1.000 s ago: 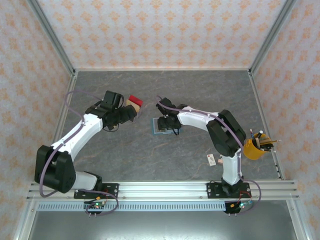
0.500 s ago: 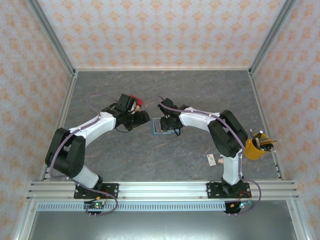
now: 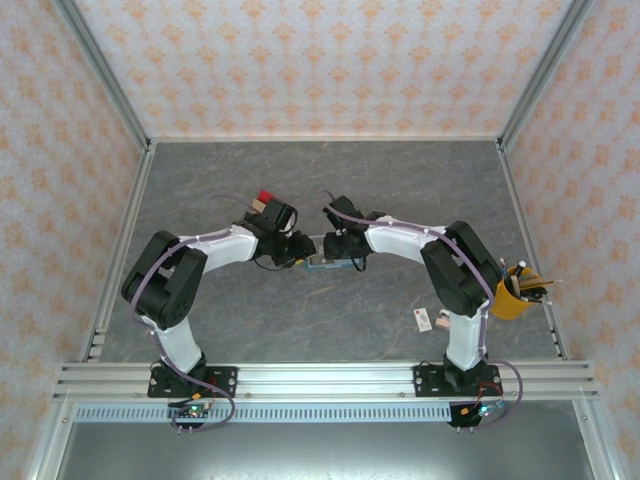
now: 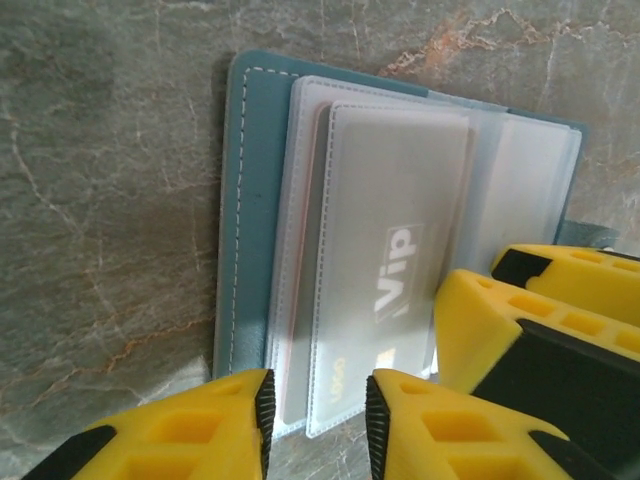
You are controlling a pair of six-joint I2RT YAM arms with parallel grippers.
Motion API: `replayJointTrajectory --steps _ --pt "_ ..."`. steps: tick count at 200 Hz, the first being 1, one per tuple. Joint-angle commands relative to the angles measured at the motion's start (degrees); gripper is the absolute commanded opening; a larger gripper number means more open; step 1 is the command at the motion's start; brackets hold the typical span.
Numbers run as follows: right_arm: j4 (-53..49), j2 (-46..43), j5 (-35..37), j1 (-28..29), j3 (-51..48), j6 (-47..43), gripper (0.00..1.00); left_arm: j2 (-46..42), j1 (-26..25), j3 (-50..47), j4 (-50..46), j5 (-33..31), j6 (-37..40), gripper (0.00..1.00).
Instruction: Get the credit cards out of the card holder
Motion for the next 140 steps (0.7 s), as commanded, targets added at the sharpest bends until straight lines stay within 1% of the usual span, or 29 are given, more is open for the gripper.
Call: replayJointTrajectory --steps 1,43,103,140 --pt "-4.28 2.46 -0.16 -0.80 -2.89 0.98 0.46 1.41 -0.06 2.60 0.59 0.17 -0.72 0.30" --pt "-4.28 2.53 -0.46 -1.06 -2.90 0.96 0.46 2.47 -0.02 3.75 0.03 0.44 -0.37 0.28" --pt "-4.19 2.54 -0.69 -1.58 -2.98 1.07 0.46 5.05 -0.13 5.23 -1.60 0.70 -0.36 0.28" --pt "-4.10 2.75 -1.03 -1.76 -3.07 1.10 0.46 5.33 -0.32 6.14 -5.13 -3.14 0.21 0.28"
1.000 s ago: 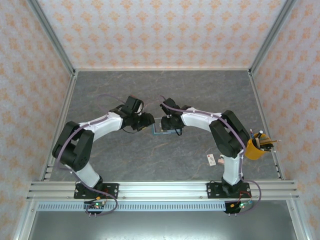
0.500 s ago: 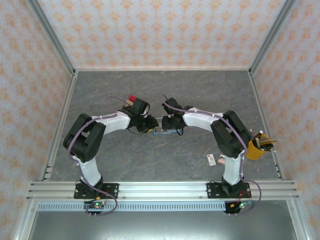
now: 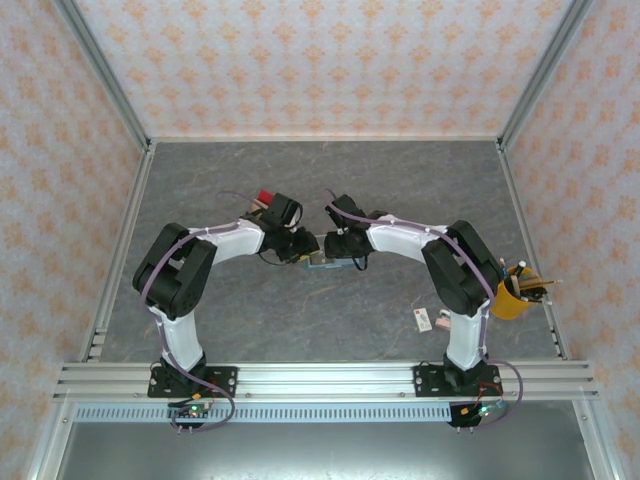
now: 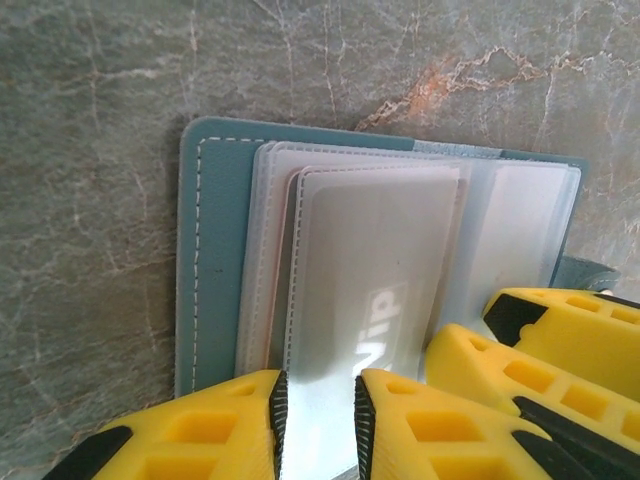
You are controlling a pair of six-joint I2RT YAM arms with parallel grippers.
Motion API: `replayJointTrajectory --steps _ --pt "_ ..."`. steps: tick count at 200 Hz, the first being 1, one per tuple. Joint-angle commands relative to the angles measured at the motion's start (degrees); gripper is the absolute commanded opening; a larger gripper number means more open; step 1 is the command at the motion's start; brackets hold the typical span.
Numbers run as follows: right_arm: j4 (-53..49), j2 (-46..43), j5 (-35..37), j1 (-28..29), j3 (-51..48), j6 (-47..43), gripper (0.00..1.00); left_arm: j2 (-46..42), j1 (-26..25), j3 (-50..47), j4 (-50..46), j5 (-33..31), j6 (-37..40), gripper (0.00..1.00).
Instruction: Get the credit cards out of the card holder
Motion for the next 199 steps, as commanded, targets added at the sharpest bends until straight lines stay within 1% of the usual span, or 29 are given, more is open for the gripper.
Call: replayJointTrajectory --steps 1,23,89,115,131,164,199 --pt "-4.19 2.81 0.48 -1.04 -2.96 0.95 0.46 0.88 -0.37 1.57 -4.43 -3.48 0.22 0.28" --pt "-4.19 2.91 0.45 -1.09 -3.05 0.98 0.45 0.31 -0.79 2.17 -6.64 -5.14 1.28 0.28" --pt "-4.45 3.66 0.62 -1.33 -2.90 1.12 0.42 -1.23 -1.34 3.36 -8.98 -5.78 2.26 0.28" --pt "-4.36 3.83 0.11 -1.35 -2.79 1.20 0.42 0.53 -1.64 4.70 -9.51 -4.07 3.09 0.28" --pt "-4.36 3.72 0.06 -1.35 -2.87 1.19 0.42 1.25 -1.82 4.77 -8.56 -2.95 2.88 0.26" --pt "-4.37 3.93 -0.11 -1.44 -2.79 1.10 0.42 1.55 -1.82 5.32 -8.63 -2.48 3.35 0.25" --pt "-4.36 3.93 -0.21 -1.44 -2.87 1.19 0.42 1.55 -1.80 5.91 -11.19 -5.03 3.93 0.25"
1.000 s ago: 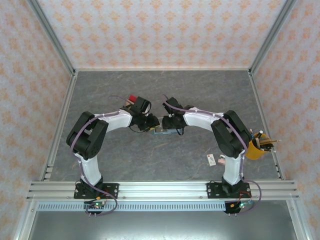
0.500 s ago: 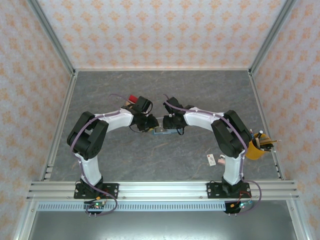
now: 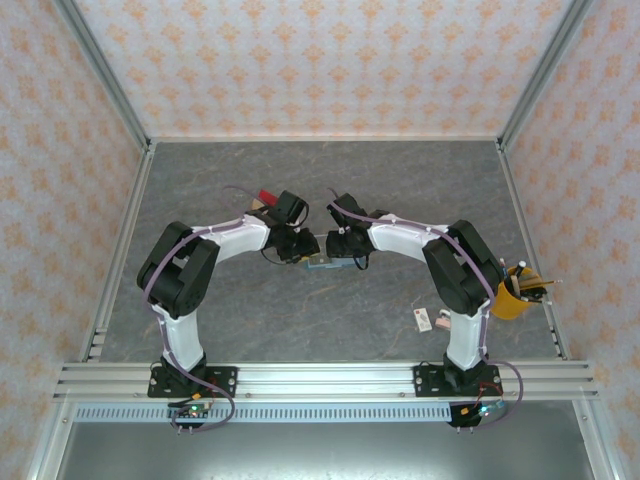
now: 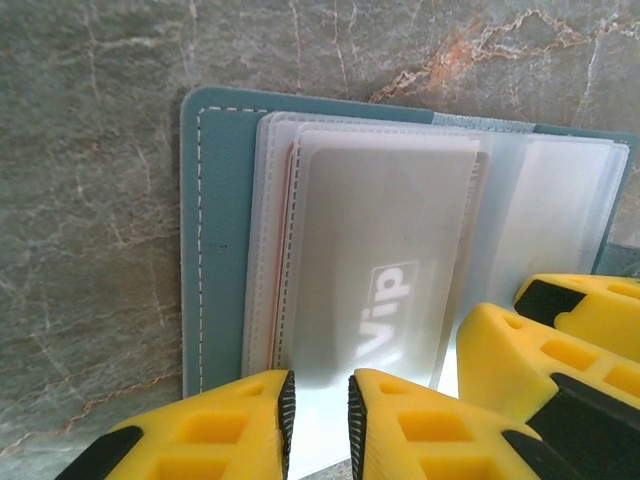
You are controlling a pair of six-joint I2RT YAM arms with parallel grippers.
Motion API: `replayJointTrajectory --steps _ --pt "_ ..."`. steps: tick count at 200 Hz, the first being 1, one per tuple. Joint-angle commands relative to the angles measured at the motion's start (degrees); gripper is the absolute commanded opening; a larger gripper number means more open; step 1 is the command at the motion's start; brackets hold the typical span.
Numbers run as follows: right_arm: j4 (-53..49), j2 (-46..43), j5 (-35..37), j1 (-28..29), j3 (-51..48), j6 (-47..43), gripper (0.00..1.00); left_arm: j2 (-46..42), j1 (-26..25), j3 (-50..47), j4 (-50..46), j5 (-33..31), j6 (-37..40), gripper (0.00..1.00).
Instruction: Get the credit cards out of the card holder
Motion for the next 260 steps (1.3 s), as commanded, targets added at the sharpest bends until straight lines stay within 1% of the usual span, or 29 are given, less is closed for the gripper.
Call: replayJointTrajectory --steps 1,27,38,50,81,94,112,134,160,198,225,260 --pt "-4.41 3.91 0.63 -0.80 -2.83 0.73 0.42 0.43 -0.26 1.61 -3.42 -2.17 1.70 0.25" --pt "-4.47 4.00 0.54 -0.80 -2.84 0.44 0.42 -0.97 -0.18 1.48 -3.94 -3.01 1.85 0.25" --pt "-4.41 4.02 0.39 -0.80 -2.91 0.26 0.43 -1.58 -0.27 1.33 -4.27 -3.54 1.94 0.25" --pt "-4.24 3.91 -0.12 -0.80 -3.00 -0.14 0.48 -2.04 -0.27 1.33 -4.96 -4.65 2.03 0.25" --pt "-3.81 3.71 -1.09 -0.64 -3.40 -1.10 0.67 -3.00 0.17 0.42 -4.95 -6.56 1.38 0.25" --pt "-4.08 3.83 -0.34 -0.46 -3.31 -1.44 0.71 -3.29 0.50 -0.06 -4.30 -6.41 0.80 0.25" --pt "-5.11 4.57 0.77 -0.28 -2.70 -1.71 0.73 -3.64 0.79 -0.65 -3.38 -5.91 0.37 0.25" --pt "-6.87 5.74 2.86 0.07 -1.59 -1.69 0.72 -3.29 0.99 -1.04 -2.08 -4.47 -0.11 0.24" --pt "-8.77 7.31 4.80 0.12 -0.49 -1.76 0.63 -2.68 1.05 -1.35 -0.42 -2.69 -0.82 0.22" --pt "-10.34 8.59 6.57 0.05 0.49 -1.85 0.54 -2.23 1.05 -1.50 0.80 -1.37 -1.11 0.22" --pt "-10.74 9.06 7.13 0.08 0.69 -1.85 0.50 -2.15 1.05 -1.15 0.68 -1.05 -0.74 0.22" --pt "-10.64 9.34 6.72 0.08 0.77 -1.79 0.49 -1.63 1.06 -0.86 0.20 -0.67 -0.43 0.23"
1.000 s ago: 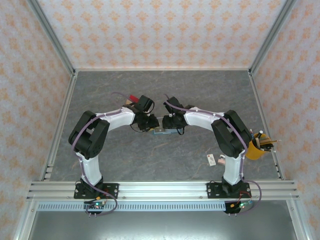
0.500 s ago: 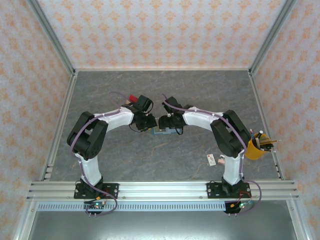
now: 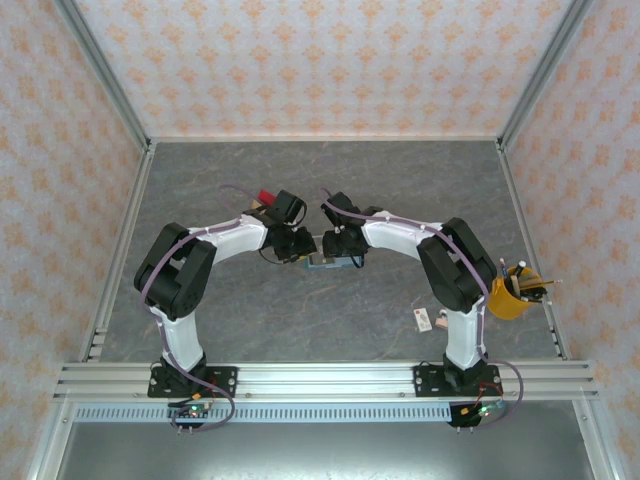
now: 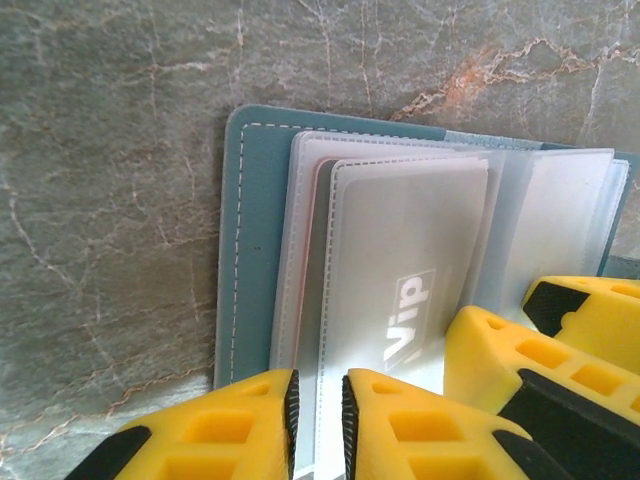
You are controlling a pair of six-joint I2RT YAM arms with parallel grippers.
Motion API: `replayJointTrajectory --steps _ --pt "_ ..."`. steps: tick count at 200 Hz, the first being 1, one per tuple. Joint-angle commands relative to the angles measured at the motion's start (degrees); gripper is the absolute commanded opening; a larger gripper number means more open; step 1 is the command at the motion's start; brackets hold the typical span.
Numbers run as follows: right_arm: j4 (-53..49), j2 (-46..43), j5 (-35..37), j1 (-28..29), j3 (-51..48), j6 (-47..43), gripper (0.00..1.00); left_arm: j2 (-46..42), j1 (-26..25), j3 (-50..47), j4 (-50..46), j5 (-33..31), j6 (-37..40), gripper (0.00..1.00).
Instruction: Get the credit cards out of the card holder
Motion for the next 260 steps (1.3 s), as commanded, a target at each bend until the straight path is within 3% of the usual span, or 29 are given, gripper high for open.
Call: replayJointTrajectory --steps 1,53,100,208,260 --pt "-6.36 6.69 4.23 -0.86 -3.20 -0.03 0.49 -0.44 0.51 -0.10 0.46 0.80 0.20 0.23" --pt "-6.01 6.58 3.28 -0.86 -3.29 -0.08 0.48 2.00 0.50 0.96 0.82 3.78 0.34 0.24" --pt "-6.01 6.41 2.91 -0.91 -3.29 0.05 0.47 4.86 0.51 2.40 -3.30 0.75 0.67 0.24" --pt "-2.64 3.73 -4.78 -3.06 -5.66 0.28 0.44 5.74 0.94 1.52 6.41 10.81 2.11 0.21" --pt "-1.77 -5.19 -7.61 -3.94 -4.92 3.80 0.44 3.69 1.47 -0.66 10.29 12.35 1.49 0.20"
